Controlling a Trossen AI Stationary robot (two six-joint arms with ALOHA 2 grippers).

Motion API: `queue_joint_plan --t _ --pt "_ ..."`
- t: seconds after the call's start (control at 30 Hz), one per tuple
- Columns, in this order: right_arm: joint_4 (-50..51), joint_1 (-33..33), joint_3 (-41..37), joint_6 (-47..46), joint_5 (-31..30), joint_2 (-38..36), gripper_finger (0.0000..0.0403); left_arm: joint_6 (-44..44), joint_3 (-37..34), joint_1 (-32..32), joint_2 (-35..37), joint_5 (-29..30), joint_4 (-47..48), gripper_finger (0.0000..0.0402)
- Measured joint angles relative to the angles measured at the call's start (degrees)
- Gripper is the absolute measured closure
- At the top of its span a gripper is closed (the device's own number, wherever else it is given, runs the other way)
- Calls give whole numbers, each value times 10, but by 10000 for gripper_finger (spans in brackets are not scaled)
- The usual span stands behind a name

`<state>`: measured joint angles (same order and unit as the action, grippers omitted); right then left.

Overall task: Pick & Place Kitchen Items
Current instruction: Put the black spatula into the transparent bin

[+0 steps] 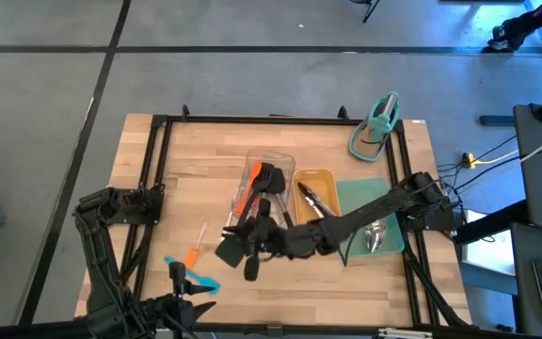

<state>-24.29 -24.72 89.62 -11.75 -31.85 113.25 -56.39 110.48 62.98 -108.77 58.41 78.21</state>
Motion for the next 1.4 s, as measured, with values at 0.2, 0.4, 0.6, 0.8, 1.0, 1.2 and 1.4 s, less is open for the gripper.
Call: queue_joint_plan --t 0.2,0.4,0.6,0.8,1.0,1.2,1.4 --pt "137 -56 87 17 -130 0 348 -19 -26 -1 0 6 0 259" --pt "154 -122 136 96 -288 -1 348 -24 -29 -1 0 76 0 263" --pt "120 -174 159 209 -489 -1 348 -26 -32 -18 0 149 0 275" --pt "92 -190 159 263 -583 -1 348 -23 -47 -65 0 219 -1 289" --pt "105 -180 159 264 -582 -1 348 2 -89 -135 0 217 -2 295" --pt "149 -150 159 266 -581 -1 348 -40 -152 -192 0 152 1 296" --pt "188 -86 159 272 -581 -1 348 -108 -206 -204 0 201 28 307"
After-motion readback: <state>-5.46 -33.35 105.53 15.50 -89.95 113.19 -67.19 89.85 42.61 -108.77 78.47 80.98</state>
